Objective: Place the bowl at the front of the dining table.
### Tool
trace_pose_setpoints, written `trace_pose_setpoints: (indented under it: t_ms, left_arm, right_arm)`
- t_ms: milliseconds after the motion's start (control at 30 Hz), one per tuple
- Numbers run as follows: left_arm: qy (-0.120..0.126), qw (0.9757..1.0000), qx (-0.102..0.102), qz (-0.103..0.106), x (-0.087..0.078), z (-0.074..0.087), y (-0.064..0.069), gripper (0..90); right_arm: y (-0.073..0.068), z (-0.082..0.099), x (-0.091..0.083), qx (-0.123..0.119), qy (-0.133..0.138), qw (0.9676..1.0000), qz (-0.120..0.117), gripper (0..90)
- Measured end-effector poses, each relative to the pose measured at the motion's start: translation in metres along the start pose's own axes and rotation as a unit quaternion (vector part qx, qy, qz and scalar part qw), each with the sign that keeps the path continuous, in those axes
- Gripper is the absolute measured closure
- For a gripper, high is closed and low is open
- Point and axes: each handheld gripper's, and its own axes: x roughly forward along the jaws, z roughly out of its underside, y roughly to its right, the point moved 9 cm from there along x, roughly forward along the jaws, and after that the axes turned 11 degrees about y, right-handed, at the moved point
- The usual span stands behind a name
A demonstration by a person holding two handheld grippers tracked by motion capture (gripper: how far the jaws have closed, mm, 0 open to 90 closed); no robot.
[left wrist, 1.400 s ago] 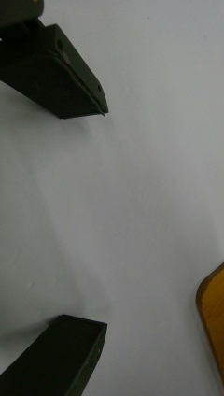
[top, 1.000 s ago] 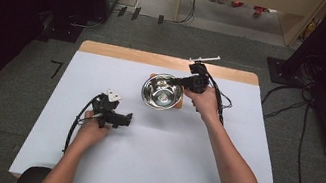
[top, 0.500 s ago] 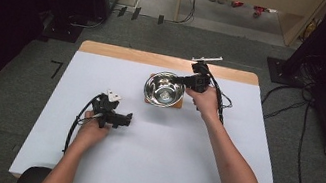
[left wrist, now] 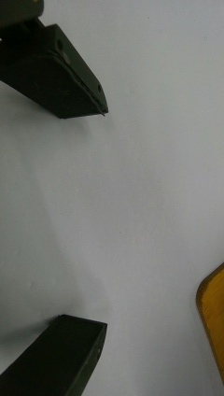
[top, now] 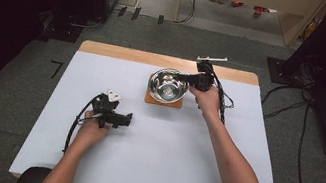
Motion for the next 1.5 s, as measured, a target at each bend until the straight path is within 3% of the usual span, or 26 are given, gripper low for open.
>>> trace_pose_setpoints:
  t_ms: [233, 667, 1033, 1500]
  left_arm:
    - [0.0, 1.0, 0.0, 0.0, 0.0, 0.0, 0.0, 0.0]
    - [0.0, 1.0, 0.0, 0.0, 0.0, 0.0, 0.0, 0.0]
    - [0.0, 1.0, 0.0, 0.0, 0.0, 0.0, 0.0, 0.0]
    - [0.0, 1.0, 0.0, 0.0, 0.0, 0.0, 0.0, 0.0]
  right_arm:
    - [0.008, -0.003, -0.002, 0.008, 0.011, 0.9998, 0.012, 83.6]
    - [0.021, 0.002, 0.005, 0.006, 0.007, 0.9997, 0.025, 83.6]
    - [0.025, 0.007, 0.011, -0.006, 0.006, 0.9994, 0.035, 83.5]
    - [0.029, 0.013, 0.017, 0.003, 0.01, 0.9992, 0.038, 83.4]
